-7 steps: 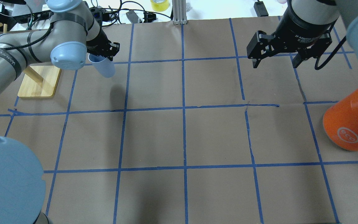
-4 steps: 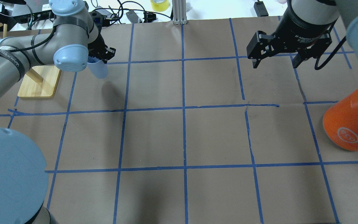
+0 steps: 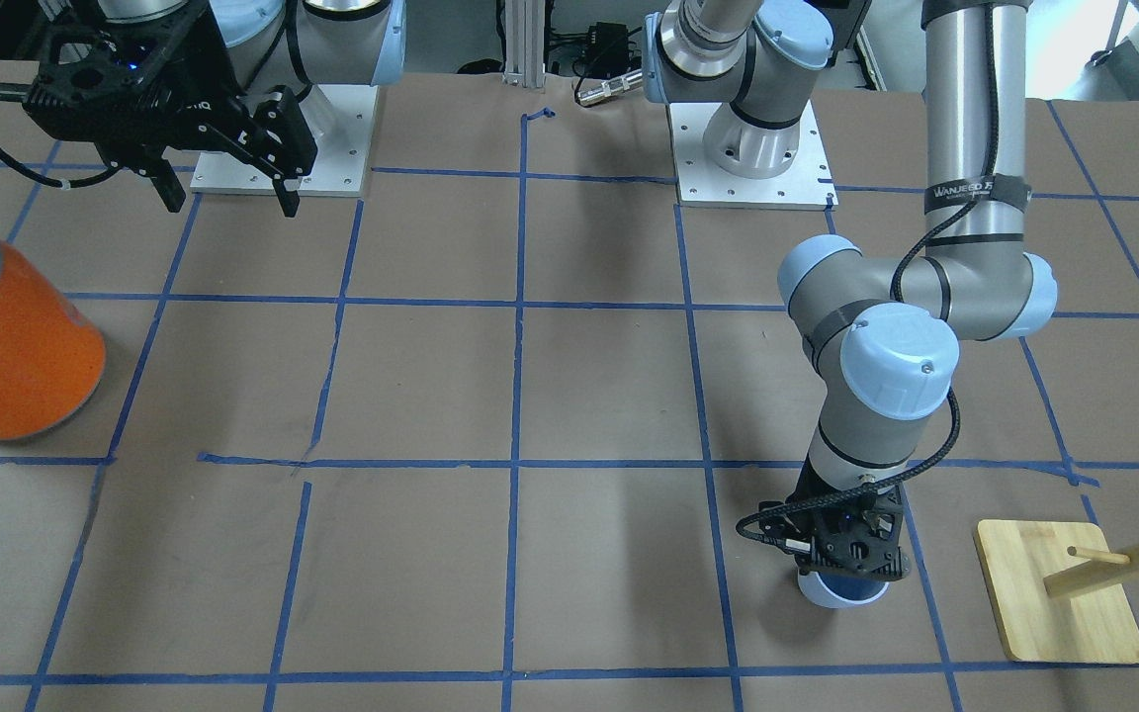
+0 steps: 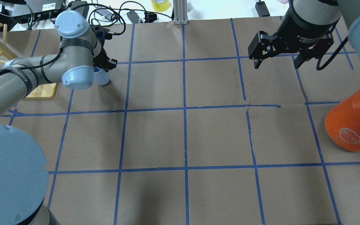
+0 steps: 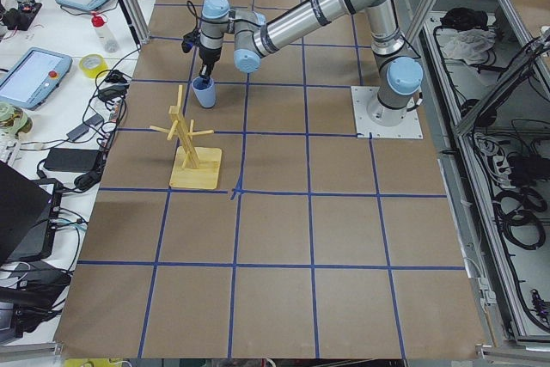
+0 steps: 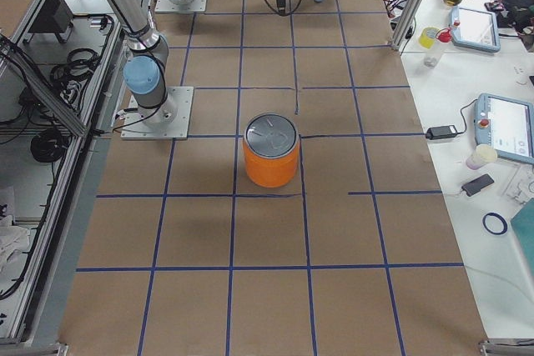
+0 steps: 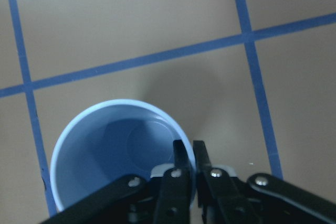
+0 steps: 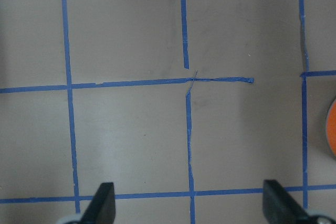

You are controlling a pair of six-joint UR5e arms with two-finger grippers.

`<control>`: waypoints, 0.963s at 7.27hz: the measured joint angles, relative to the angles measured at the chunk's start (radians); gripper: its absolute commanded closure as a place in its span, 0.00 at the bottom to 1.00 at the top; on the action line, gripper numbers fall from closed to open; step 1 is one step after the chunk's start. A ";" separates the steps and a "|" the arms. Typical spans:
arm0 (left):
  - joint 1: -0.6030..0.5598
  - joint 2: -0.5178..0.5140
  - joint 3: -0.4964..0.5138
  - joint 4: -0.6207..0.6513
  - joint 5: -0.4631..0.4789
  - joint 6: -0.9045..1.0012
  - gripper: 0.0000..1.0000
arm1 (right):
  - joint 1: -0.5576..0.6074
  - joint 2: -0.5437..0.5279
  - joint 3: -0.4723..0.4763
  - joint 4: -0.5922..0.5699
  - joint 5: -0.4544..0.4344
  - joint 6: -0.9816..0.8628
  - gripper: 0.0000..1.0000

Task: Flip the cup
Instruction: 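Swing the cup upright with the left gripper and lower it onto the table, then open the left gripper and raise it away from the upright cup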

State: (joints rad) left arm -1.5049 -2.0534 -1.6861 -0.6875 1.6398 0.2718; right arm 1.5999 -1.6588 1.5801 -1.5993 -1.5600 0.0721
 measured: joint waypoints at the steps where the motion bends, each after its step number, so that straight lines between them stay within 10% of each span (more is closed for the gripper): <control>1: 0.000 0.009 -0.001 0.005 -0.002 0.000 0.00 | 0.000 0.000 0.000 0.000 0.000 0.000 0.00; 4: 0.000 0.059 0.010 -0.051 0.006 -0.001 0.00 | 0.000 0.001 0.000 0.000 0.000 0.000 0.00; 7: -0.011 0.236 0.122 -0.462 0.005 -0.045 0.00 | 0.000 0.001 0.000 0.000 0.000 0.000 0.00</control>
State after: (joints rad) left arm -1.5162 -1.8171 -1.5636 -1.1495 1.6448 0.2270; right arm 1.6000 -1.6583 1.5800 -1.5996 -1.5601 0.0721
